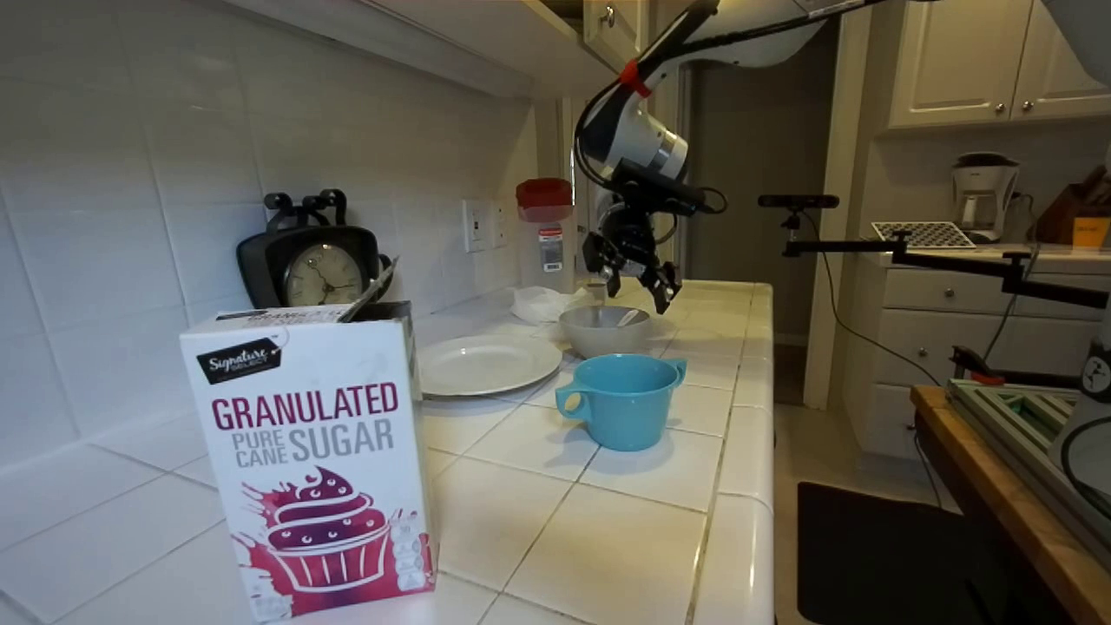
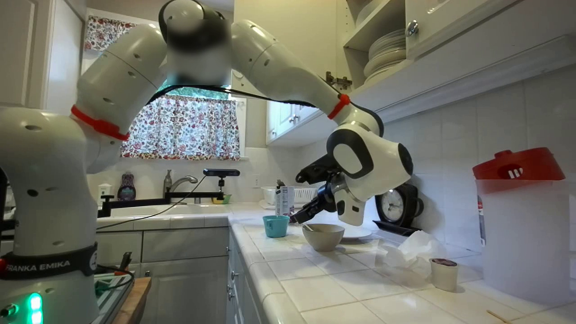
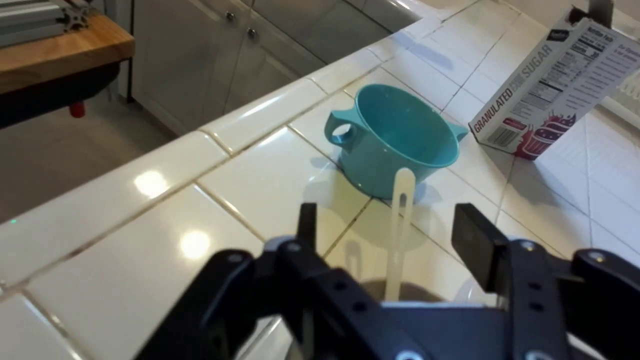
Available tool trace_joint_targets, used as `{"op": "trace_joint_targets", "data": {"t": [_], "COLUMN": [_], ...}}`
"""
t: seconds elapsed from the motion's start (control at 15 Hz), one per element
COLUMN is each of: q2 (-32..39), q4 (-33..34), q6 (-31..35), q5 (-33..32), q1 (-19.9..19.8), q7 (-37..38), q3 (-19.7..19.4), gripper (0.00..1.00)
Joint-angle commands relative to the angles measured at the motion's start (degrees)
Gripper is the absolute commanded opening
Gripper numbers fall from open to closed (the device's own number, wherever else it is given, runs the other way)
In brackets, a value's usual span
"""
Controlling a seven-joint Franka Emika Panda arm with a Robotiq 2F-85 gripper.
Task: Use the plastic spoon to stir the contents of the ceramic bowl
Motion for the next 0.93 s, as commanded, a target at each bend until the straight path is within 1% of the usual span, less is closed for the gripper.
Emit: {"op": "trace_joint_targets", "data": {"t": [0.0,0.2,0.33,0.53,0.67,0.87], "q2": [-5.9,-10.4,-13.7,-17.7,-21.0,-26.9], "q4": [-2.8,-6.0,-9.4,-13.9,-16.7,-19.8], "q6": [0.5,3.4,9.4,16.8,20.6,23.9], "q5": [-6.8,-9.9,-14.5,-21.0,-26.1,-34.6], "q1": [1.1,2.9,5.4,7.7,8.7,8.6], "q7": [-1.5,-0.8,-0.5,1.7,3.4,5.3], "q3": [0.5,1.6,2.2,3.6,4.3,4.5], "gripper": [0.99,1.0,1.0,1.0,1.0,1.0]}}
